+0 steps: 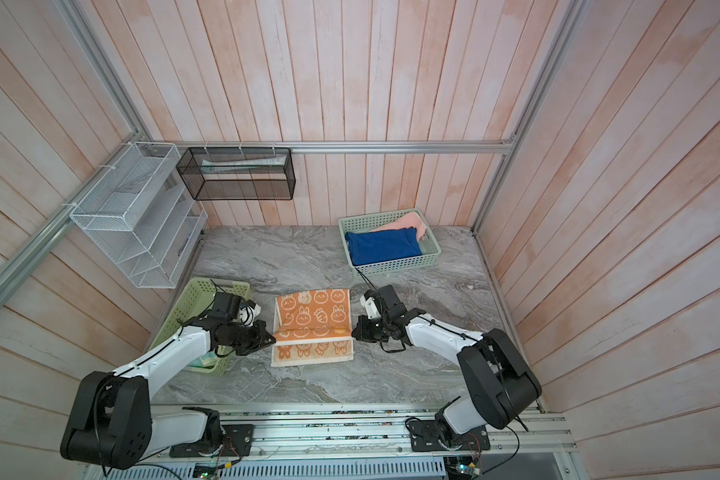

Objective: Fold and stack the towels
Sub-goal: 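Lower the held edge toward the robot, folding the towel over itself, then lay the folded edge down on the near edge with both grippers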

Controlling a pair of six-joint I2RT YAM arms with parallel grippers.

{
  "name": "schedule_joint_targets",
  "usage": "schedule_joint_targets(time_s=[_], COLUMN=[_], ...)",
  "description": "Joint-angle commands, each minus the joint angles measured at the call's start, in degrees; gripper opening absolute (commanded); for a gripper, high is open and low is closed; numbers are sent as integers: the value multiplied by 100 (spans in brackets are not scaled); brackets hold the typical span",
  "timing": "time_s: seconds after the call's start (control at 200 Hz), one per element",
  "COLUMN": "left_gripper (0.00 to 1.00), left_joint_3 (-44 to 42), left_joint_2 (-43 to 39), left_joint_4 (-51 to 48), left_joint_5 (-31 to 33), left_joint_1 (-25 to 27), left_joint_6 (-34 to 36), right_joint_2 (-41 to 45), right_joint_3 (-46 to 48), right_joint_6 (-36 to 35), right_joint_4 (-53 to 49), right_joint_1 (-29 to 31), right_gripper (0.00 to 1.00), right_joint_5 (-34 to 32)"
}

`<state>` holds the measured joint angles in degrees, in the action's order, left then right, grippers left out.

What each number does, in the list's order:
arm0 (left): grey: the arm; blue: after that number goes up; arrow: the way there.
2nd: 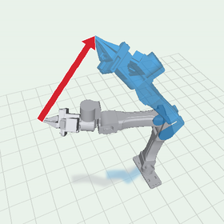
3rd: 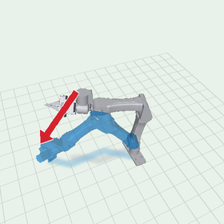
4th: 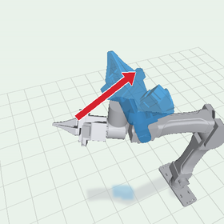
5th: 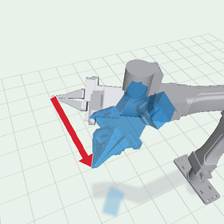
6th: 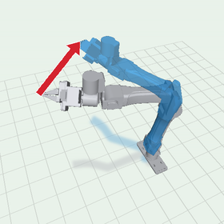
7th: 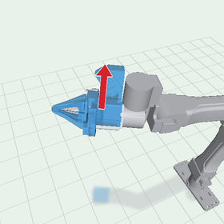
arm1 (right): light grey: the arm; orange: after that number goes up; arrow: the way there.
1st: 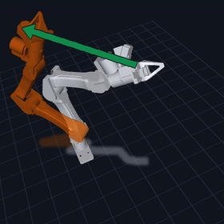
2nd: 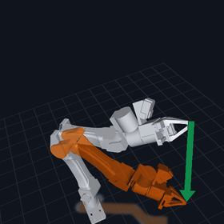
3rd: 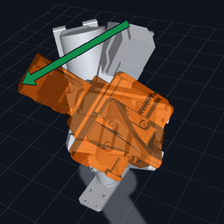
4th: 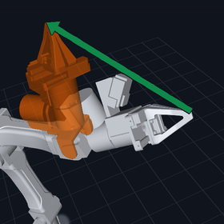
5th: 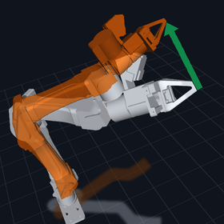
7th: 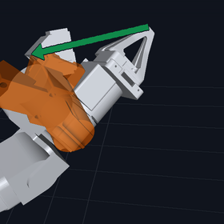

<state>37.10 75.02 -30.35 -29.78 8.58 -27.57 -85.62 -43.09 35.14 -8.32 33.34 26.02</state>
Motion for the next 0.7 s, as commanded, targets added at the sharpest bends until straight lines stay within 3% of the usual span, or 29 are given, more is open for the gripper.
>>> schedule_joint_targets(time_s=[0.0, 0.26, 0.44, 0.595, 0.695], left_gripper=[1, 0, 1, 27, 38], left_joint_3=[7, 852, 500, -100, -281], left_joint_2=[48, -433, -550, -733, -885], left_joint_4=[140, -944, -1097, -780, -604], left_joint_5=[213, 1004, 632, 711, 738], left_joint_1=[-40, -32, -28, -32, -33], left_joint_6=[-196, -63, -416, -961, -1168], right_joint_2=[-55, 302, 255, -142, -366], right_joint_3=[-85, -381, 28, 476, 529], right_joint_6=[-68, -165, -157, -110, -144], right_joint_4=[-103, -595, -592, -215, -113], right_joint_1=[-16, 3, 147, 264, 304], right_gripper=[0, 0, 0, 0, 0], right_joint_5=[-97, -182, -24, 202, 211])
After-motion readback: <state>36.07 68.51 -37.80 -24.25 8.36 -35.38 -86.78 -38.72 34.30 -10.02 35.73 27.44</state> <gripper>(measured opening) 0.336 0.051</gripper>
